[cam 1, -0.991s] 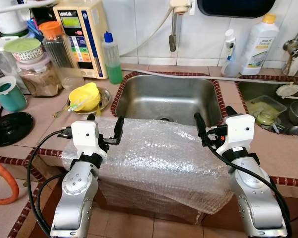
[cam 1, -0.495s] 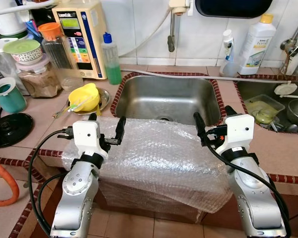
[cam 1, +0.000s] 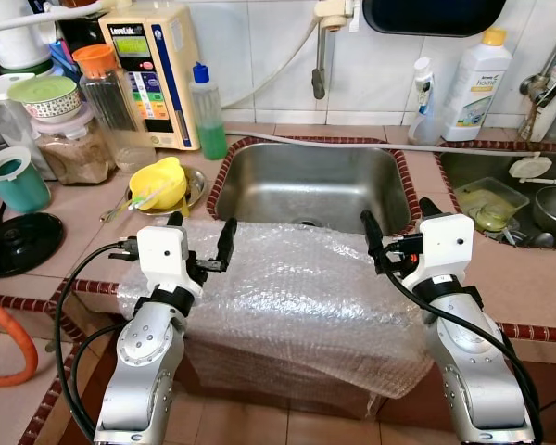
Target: Kitchen organization
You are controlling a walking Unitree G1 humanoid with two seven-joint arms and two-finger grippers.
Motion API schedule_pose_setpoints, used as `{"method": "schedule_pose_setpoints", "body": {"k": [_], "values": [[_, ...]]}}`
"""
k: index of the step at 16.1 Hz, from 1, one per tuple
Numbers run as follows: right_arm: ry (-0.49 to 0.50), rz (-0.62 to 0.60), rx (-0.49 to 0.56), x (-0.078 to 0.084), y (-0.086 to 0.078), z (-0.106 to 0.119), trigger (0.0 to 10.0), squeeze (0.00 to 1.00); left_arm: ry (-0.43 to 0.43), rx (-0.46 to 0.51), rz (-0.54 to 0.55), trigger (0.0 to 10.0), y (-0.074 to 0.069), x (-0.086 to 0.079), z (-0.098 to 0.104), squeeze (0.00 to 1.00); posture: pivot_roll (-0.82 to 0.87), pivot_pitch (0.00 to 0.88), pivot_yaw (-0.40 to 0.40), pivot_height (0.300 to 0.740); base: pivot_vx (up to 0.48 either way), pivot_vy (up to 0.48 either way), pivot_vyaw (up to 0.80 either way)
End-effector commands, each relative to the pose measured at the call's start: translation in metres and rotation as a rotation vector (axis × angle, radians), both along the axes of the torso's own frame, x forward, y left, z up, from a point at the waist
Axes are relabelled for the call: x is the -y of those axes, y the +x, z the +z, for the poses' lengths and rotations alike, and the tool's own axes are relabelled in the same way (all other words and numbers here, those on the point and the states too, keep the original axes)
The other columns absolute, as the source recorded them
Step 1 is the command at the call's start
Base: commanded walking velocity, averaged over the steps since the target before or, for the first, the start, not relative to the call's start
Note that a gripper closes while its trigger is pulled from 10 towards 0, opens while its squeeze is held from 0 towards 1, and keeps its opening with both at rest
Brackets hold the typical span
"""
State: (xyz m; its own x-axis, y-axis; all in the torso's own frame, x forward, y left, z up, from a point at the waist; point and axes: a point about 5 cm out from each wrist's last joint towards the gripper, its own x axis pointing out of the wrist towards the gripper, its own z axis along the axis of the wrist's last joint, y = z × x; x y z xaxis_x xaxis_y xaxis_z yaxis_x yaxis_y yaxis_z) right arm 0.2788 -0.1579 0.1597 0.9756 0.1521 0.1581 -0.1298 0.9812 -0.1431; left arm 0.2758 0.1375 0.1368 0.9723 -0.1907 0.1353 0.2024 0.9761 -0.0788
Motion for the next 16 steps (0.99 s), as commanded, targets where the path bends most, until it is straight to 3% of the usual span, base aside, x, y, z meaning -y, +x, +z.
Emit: {"method": "schedule_pose_setpoints", "body": {"k": [1,13,16], "values": [[-0.01,0.01,0.014,0.0,0.0,0.003,10.0,0.0,0.006,0.014,-0.005,10.0,0.0,0.0,0.003,0.0,-0.02,0.0,0.055,0.74,0.322,0.0,0.0],[-0.045,0.006,0.006,0.01,-0.003,0.001,10.0,0.0,0.005,-0.002,-0.006,10.0,0.0,0.0,0.0,0.0,-0.03,0.0,0.054,0.74,0.325,0.0,0.0],[-0.044,0.009,0.003,0.01,-0.004,0.001,10.0,0.0,-0.01,-0.008,0.011,10.0,0.001,-0.001,-0.001,0.0,-0.02,0.0,0.057,0.74,0.0,0.0,0.0]]}}
